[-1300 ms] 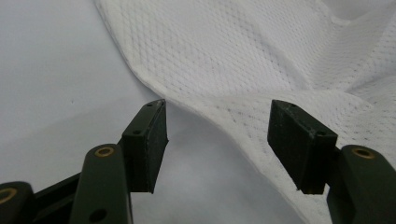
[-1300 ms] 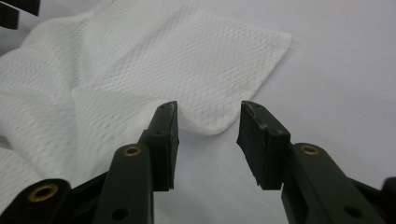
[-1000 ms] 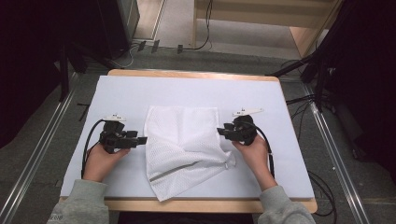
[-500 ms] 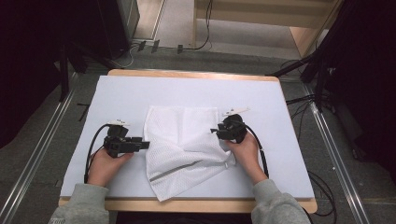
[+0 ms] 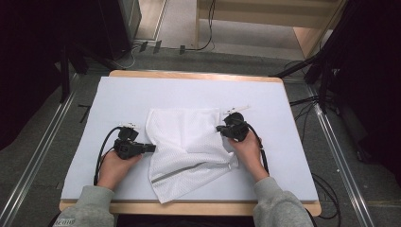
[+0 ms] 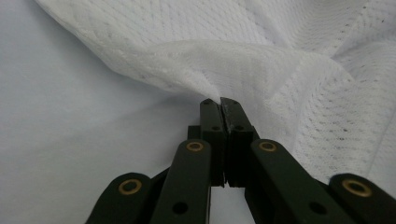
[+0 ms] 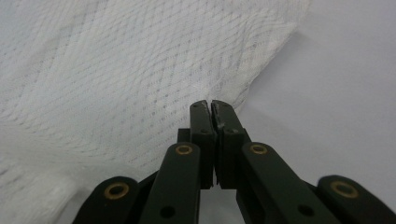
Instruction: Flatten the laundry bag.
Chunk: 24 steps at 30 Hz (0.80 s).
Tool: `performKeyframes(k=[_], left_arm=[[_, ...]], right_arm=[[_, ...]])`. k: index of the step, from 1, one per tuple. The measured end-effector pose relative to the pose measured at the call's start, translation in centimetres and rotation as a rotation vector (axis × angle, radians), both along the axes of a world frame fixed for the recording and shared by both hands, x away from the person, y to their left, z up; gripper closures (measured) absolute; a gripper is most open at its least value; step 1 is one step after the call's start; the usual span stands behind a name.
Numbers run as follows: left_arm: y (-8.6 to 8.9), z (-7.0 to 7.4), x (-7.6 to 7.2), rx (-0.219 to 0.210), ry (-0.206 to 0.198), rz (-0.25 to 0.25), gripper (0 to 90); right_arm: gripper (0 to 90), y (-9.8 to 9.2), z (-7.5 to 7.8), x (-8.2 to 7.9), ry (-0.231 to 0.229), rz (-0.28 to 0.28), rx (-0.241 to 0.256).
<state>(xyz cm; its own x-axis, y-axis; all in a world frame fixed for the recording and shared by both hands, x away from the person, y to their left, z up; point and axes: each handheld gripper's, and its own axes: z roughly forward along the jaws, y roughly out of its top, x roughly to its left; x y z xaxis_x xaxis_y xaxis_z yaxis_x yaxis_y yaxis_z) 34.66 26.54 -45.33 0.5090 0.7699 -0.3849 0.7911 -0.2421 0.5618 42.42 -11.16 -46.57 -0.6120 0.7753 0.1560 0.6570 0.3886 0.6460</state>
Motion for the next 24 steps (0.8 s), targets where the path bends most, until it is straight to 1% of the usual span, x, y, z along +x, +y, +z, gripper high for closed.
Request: performKeyframes(k=[1,2,4,5,8,10,13,14,15,17,19,20,21,23,24], left_arm=[[0.3,0.2,0.1,-0.008,-0.003,0.007,90.0],[0.5,0.4,0.3,-0.018,-0.007,0.016,90.0],[0.8,0.7,0.8,-0.03,-0.003,0.023,90.0],[0.9,0.8,1.0,-0.027,-0.011,0.022,90.0],[0.9,0.9,1.8,-0.018,-0.026,0.025,90.0],[0.9,0.9,2.5,-0.016,-0.03,0.03,90.0],[0.8,1.0,3.8,-0.014,-0.039,0.036,90.0],[0.8,1.0,4.2,-0.017,-0.033,0.038,90.0],[0.8,0.9,4.6,-0.017,-0.037,0.045,90.0],[0.8,0.8,5.4,-0.016,-0.034,0.043,90.0],[0.8,0.6,6.1,-0.014,-0.028,0.047,90.0],[0.8,0.5,6.4,-0.003,-0.027,0.049,90.0],[0.7,0.4,6.7,0.016,-0.026,0.046,90.0],[0.6,0.1,7.1,0.044,-0.024,0.045,90.0],[0.7,0.0,7.4,0.045,-0.015,0.042,90.0]], right_arm=[[90.0,-0.1,0.2,0.2,0.001,-0.011,0.004],[90.0,-0.4,0.3,0.4,-0.009,-0.012,0.014],[90.0,-0.8,0.7,0.9,-0.012,-0.024,0.032],[90.0,-0.9,0.8,1.2,-0.017,-0.033,0.038],[90.0,-1.5,0.8,2.4,-0.006,-0.05,0.049],[90.0,-1.7,0.8,3.1,-0.008,-0.066,0.069],[90.0,-2.2,0.7,4.2,-0.015,-0.083,0.064],[90.0,-2.4,0.7,4.6,-0.01,-0.091,0.071],[90.0,-2.6,0.7,4.9,-0.009,-0.099,0.074],[90.0,-2.9,0.7,5.5,-0.012,-0.118,0.093],[90.0,-3.2,0.7,5.8,-0.032,-0.132,0.1],[90.0,-3.4,0.7,6.0,-0.041,-0.141,0.111],[90.0,-3.6,0.7,6.1,-0.036,-0.148,0.118],[89.9,-3.7,0.6,6.4,-0.011,-0.15,0.121],[89.9,-3.6,0.6,6.5,-0.017,-0.151,0.12]])
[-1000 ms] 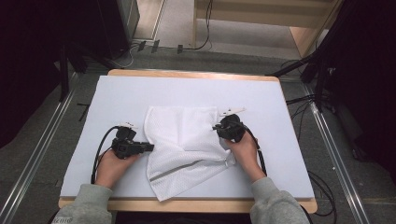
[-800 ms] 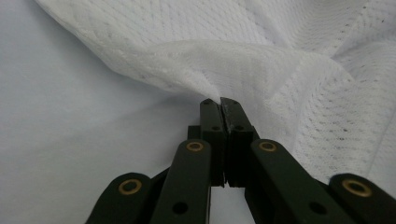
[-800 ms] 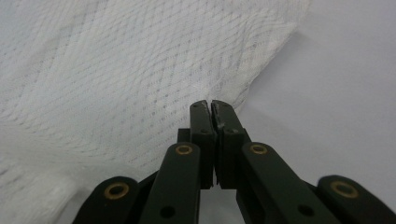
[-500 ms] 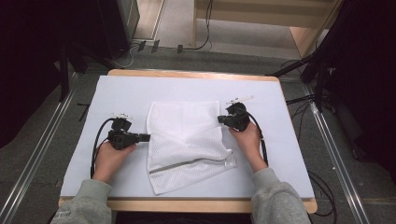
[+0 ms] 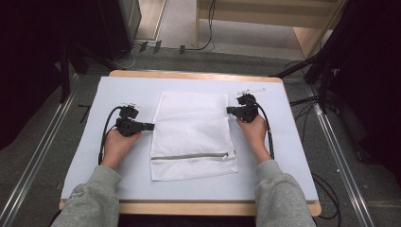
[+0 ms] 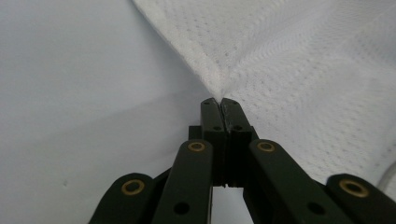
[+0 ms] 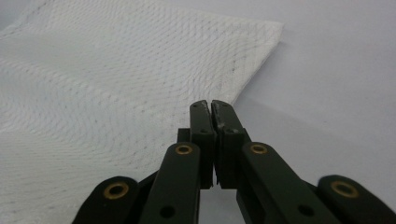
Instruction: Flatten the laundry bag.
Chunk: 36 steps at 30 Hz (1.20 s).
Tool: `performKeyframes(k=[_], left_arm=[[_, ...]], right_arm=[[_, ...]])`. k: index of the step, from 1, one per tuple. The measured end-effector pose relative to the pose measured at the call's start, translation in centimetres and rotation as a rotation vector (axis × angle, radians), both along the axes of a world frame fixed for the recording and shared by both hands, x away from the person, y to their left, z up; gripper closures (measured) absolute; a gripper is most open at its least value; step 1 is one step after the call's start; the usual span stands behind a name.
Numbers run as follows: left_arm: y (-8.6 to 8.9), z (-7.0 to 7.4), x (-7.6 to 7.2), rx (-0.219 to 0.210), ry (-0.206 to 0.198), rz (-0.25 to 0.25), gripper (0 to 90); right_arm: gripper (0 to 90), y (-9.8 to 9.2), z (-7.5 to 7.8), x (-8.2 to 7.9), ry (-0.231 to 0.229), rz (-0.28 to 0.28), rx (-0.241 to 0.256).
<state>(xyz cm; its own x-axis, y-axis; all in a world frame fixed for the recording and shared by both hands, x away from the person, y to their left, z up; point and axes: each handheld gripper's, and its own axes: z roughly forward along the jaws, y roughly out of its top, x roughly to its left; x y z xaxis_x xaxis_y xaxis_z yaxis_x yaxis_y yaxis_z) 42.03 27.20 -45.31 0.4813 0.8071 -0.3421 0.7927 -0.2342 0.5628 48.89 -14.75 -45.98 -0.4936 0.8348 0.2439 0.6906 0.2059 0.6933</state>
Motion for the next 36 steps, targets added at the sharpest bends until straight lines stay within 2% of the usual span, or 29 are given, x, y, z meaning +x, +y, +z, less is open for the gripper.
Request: performKeyframes(k=[2,6,9,12,15,17,19,23,29,31,32,34,36], left_arm=[[0.0,-0.2,0.3,-0.004,0.01,0.013,90.0],[0.2,-0.2,0.4,-0.038,0.024,0.011,89.6],[0.2,0.2,0.0,-0.066,0.015,0.006,78.4],[0.2,0.9,-0.7,-0.057,0.004,-0.003,68.1],[0.0,1.6,-1.8,-0.045,-0.02,-0.025,62.4],[0.0,1.8,-2.3,-0.061,-0.018,-0.03,60.9],[-0.2,1.9,-2.9,-0.062,-0.019,-0.028,57.7],[-0.5,1.7,-4.0,-0.046,-0.016,-0.046,55.8],[-0.2,1.7,-4.7,-0.043,-0.027,-0.042,51.5],[0.0,1.7,-4.8,-0.047,-0.03,-0.03,50.7],[0.1,1.7,-4.8,-0.049,-0.03,-0.027,50.5],[0.3,1.7,-5.0,-0.048,-0.037,-0.022,50.1],[0.4,1.7,-5.1,-0.049,-0.038,-0.017,49.9]], right_arm=[[88.2,0.2,-0.1,0.0,-0.005,0.006,-0.013],[76.4,0.2,0.2,-0.4,-0.019,0.006,-0.041],[72.8,-0.3,1.2,-1.1,-0.042,0.009,-0.045],[71.8,-0.9,2.2,-2.3,-0.061,0.021,-0.038],[70.8,-1.1,2.8,-3.8,-0.073,0.035,-0.027],[70.7,-1.0,2.9,-4.7,-0.097,0.054,-0.046],[70.7,-0.8,2.7,-5.0,-0.11,0.057,-0.056],[67.5,-0.6,1.2,-4.0,-0.065,0.037,-0.053],[63.4,-0.3,-0.5,-2.5,-0.039,0.023,-0.049],[63.5,0.0,-1.0,-2.1,-0.031,0.027,-0.054],[66.3,0.3,-1.2,-2.0,-0.022,0.032,-0.06],[74.6,0.7,-1.4,-1.9,-0.035,0.044,-0.076],[86.5,1.2,-1.3,-1.7,-0.038,0.044,-0.114]])
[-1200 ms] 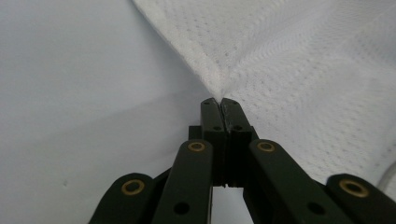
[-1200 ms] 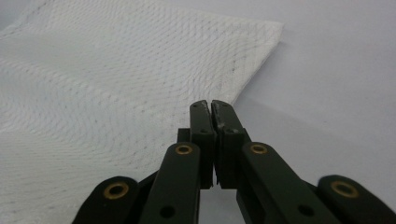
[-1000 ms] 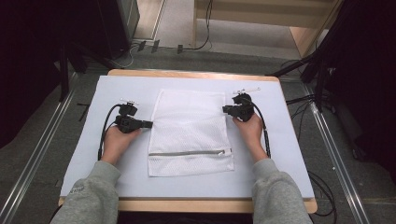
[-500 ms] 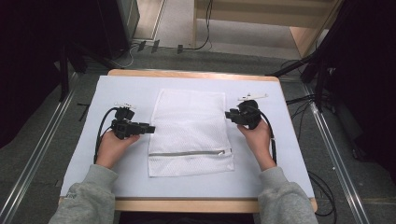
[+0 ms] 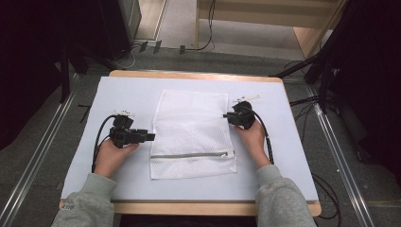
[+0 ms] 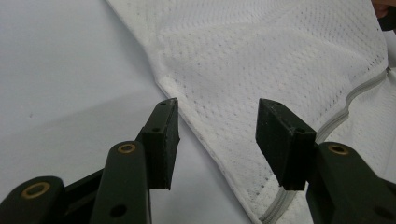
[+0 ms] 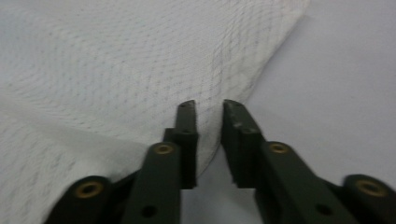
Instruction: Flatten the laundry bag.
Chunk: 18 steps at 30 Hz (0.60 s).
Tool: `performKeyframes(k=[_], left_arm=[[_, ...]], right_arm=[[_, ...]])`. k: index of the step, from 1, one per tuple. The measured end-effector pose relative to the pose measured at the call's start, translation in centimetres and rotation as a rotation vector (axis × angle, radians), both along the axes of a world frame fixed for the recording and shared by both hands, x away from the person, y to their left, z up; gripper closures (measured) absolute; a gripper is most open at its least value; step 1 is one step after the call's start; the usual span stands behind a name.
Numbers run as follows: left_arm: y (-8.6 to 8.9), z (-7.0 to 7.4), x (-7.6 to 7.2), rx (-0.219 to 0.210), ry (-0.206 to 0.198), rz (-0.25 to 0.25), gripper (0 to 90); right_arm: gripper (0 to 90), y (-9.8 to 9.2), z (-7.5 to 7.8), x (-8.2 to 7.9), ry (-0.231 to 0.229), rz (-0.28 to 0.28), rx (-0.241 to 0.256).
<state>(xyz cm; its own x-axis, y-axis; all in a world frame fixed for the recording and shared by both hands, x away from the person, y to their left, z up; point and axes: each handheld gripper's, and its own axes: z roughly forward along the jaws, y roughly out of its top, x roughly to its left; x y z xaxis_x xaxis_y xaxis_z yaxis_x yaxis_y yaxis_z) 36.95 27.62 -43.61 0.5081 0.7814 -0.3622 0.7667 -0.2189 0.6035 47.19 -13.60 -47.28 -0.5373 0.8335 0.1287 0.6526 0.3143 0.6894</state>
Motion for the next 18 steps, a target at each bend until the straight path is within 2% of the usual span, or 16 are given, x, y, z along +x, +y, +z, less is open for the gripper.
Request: performKeyframes(k=[1,5,9,12,14,18], left_arm=[[0.0,0.0,-0.1,0.002,-0.002,0.001,49.9],[0.1,-0.1,-0.4,0.003,-0.004,0.003,49.9],[0.2,-0.1,-0.7,0.0,-0.013,0.007,49.8],[0.2,-0.2,-1.0,0.001,-0.013,0.011,49.5],[0.2,-0.3,-1.1,0.006,-0.011,0.011,48.9],[0.2,-0.4,-1.3,0.011,-0.01,0.016,47.9]], right_arm=[[90.0,0.1,0.0,0.2,0.008,0.007,0.006],[90.0,0.1,0.1,1.1,0.037,0.006,0.036],[90.0,0.0,0.3,2.1,0.03,-0.005,0.034],[90.0,-0.2,0.5,2.9,0.005,-0.017,0.06],[90.0,-0.1,0.5,3.6,0.031,-0.013,0.051],[90.0,0.1,0.5,4.4,0.02,-0.023,0.055]])
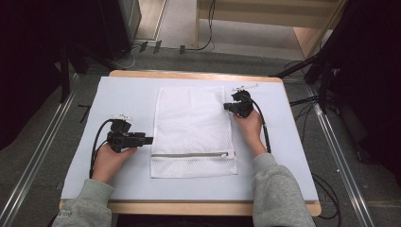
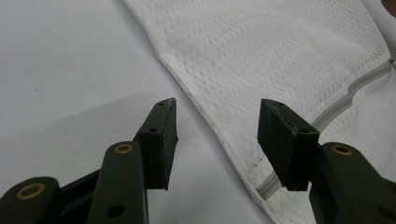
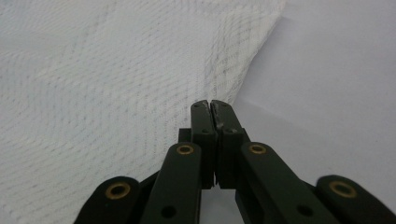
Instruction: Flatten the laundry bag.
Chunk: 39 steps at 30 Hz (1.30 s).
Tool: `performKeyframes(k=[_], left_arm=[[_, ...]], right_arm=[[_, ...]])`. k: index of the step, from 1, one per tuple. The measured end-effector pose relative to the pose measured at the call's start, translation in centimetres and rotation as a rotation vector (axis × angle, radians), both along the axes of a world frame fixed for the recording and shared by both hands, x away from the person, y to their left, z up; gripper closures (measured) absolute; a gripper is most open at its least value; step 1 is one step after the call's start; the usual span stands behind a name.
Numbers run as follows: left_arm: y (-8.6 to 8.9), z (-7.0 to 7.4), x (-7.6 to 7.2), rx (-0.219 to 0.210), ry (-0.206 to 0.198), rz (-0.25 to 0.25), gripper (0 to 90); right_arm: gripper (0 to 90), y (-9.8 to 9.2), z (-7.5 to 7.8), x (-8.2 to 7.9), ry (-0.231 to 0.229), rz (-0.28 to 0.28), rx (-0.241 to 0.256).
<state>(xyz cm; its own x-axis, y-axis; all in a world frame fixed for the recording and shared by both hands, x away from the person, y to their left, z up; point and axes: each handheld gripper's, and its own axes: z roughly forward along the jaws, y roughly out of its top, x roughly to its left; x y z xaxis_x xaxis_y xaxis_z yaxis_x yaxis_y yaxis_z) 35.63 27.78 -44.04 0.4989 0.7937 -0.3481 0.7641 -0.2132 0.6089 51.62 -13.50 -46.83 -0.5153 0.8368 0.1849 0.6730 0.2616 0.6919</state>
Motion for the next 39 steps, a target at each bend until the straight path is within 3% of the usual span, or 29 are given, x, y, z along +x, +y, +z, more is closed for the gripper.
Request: performKeyframes(k=[4,7,11,24,28,33,39], left_arm=[[-0.3,-0.2,-0.2,0.009,0.004,-0.004,47.2],[-0.6,-0.3,-0.3,0.021,0.002,-0.005,46.9],[-0.8,-0.3,-0.2,0.019,-0.006,-0.006,46.8],[-1.8,-1.4,1.5,0.045,-0.006,-0.003,49.9],[-2.1,-1.6,1.8,0.048,-0.012,-0.009,61.7],[-2.6,-1.8,2.3,0.069,0.001,0.004,87.4],[-2.5,-1.7,2.7,0.054,0.025,-0.001,90.0]], right_arm=[[90.0,0.2,-0.5,0.5,-0.01,-0.009,-0.03],[83.7,0.4,-0.4,0.5,-0.03,-0.026,-0.05],[76.2,0.1,0.4,0.1,-0.016,-0.016,0.016],[65.8,-0.8,2.8,-5.2,-0.065,0.051,0.064],[65.6,-0.9,3.3,-7.2,-0.077,0.083,0.062],[64.2,-1.1,3.2,-9.9,-0.068,0.128,0.073],[64.1,-0.9,3.0,-12.9,-0.05,0.188,0.067]])
